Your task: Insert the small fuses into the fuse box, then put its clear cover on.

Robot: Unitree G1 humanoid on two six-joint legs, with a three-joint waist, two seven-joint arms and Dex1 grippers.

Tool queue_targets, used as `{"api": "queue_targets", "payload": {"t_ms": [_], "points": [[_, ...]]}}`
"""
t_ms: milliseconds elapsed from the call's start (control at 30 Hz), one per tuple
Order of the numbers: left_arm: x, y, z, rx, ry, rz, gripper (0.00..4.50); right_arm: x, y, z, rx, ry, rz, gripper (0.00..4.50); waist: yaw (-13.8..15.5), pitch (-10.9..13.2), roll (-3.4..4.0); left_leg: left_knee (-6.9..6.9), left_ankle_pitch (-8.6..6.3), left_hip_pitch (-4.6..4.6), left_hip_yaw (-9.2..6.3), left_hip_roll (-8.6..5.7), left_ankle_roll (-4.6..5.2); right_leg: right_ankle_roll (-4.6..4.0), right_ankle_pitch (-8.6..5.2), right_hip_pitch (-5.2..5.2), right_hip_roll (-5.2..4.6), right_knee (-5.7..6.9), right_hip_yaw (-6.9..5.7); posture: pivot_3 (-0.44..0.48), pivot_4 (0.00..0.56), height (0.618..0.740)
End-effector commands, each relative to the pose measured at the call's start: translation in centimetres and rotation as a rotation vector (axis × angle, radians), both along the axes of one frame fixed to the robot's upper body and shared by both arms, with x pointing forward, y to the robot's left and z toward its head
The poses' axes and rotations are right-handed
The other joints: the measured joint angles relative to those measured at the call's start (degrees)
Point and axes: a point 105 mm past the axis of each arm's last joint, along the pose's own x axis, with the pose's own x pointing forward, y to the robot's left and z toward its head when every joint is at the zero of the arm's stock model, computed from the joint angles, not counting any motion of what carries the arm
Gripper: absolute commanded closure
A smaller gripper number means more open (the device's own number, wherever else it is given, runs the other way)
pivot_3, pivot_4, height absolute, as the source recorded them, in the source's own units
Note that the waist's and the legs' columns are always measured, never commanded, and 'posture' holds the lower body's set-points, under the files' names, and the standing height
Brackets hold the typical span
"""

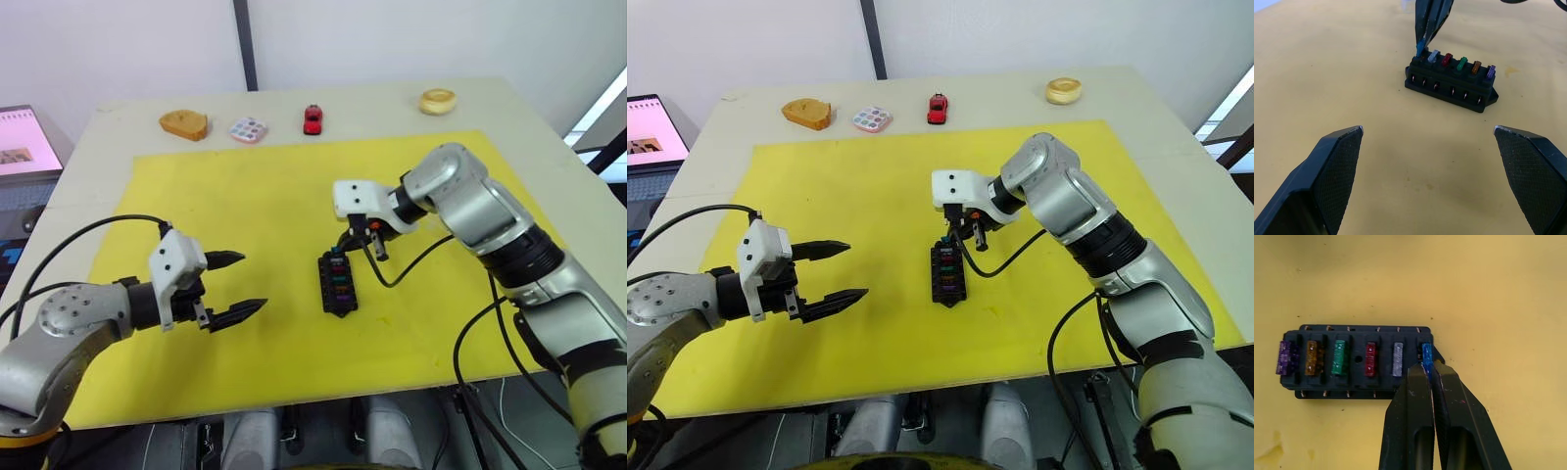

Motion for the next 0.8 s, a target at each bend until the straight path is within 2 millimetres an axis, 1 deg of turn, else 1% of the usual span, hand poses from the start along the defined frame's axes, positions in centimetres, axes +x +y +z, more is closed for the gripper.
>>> {"api": "queue_targets", "payload": {"t_ms": [33, 133, 433, 800], "points": [[-0.3, -0.5, 0.6, 0.001, -0.04, -0.027, 0.02, 0.5, 0.2, 2.1, 0.03, -0.068, 0.004, 4.5, 0.01, 0.0, 0.0, 0.0, 0.0, 0.0, 0.0, 0.0, 0.0, 0.0, 0.0, 0.0, 0.0, 0.0, 0.0, 0.0, 0.15, 0.74], [-0.3, -0.5, 0.5, 0.003, -0.038, -0.026, 0.02, 0.5, 0.1, 2.1, 0.03, -0.065, 0.005, 4.5, 0.01, 0.0, 0.0, 0.0, 0.0, 0.0, 0.0, 0.0, 0.0, 0.0, 0.0, 0.0, 0.0, 0.0, 0.0, 0.0, 0.15, 0.74], [-0.3, -0.4, 0.5, 0.007, -0.038, -0.022, 0.02, 0.1, 0.0, 1.2, 0.01, -0.03, 0.009, 4.5, 0.01, 0.0, 0.0, 0.0, 0.0, 0.0, 0.0, 0.0, 0.0, 0.0, 0.0, -0.01, -0.01, 0.0, 0.0, 0.0, 0.15, 0.74], [-0.3, -0.5, 0.4, 0.004, -0.039, -0.018, 0.02, -0.3, 0.4, 0.0, -0.015, 0.006, 0.012, 4.5, 0.02, 0.0, 0.0, -0.02, 0.0, 0.0, 0.0, 0.0, -0.01, -0.01, 0.0, -0.02, -0.02, -0.01, 0.01, 0.0, 0.15, 0.74]]}}
